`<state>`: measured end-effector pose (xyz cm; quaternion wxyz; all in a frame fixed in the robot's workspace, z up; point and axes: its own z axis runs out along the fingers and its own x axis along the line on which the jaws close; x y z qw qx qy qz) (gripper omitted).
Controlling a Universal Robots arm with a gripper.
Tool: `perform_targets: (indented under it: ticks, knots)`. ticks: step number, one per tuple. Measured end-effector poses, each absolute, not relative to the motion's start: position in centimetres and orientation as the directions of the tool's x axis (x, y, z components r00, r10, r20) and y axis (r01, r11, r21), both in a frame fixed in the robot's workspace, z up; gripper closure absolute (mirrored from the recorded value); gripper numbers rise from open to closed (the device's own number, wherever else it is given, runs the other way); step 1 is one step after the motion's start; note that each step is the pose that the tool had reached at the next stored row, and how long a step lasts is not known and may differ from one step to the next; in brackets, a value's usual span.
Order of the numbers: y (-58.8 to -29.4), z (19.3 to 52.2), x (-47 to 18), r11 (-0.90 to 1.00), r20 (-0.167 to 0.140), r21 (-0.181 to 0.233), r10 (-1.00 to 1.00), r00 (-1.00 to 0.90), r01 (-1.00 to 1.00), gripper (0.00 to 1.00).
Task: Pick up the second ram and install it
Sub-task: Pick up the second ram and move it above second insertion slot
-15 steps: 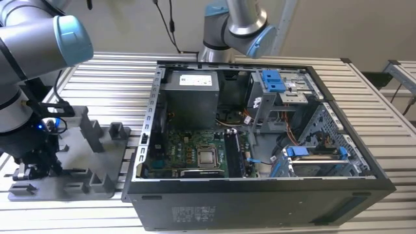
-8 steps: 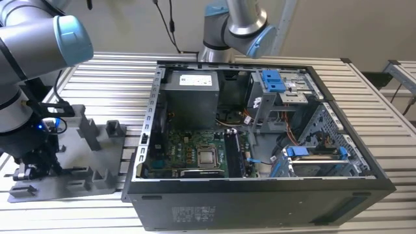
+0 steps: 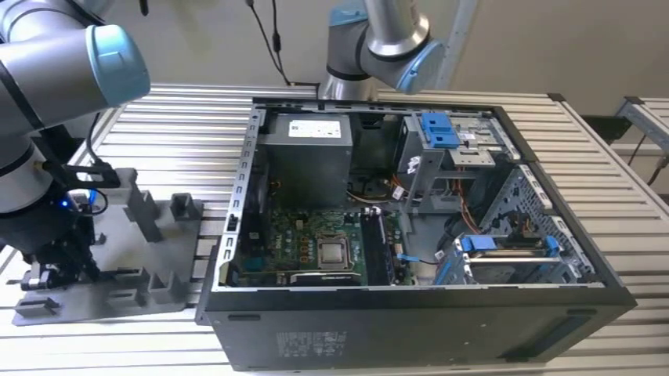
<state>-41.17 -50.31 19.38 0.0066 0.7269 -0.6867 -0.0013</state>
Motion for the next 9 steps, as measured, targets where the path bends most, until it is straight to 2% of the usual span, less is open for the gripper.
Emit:
perform_targets:
  ticks: [9]
  knots:
    - [-50.30, 20.07, -41.17, -0.057, 0.007, 0.013, -0.998, 0.057, -0.998, 0.86]
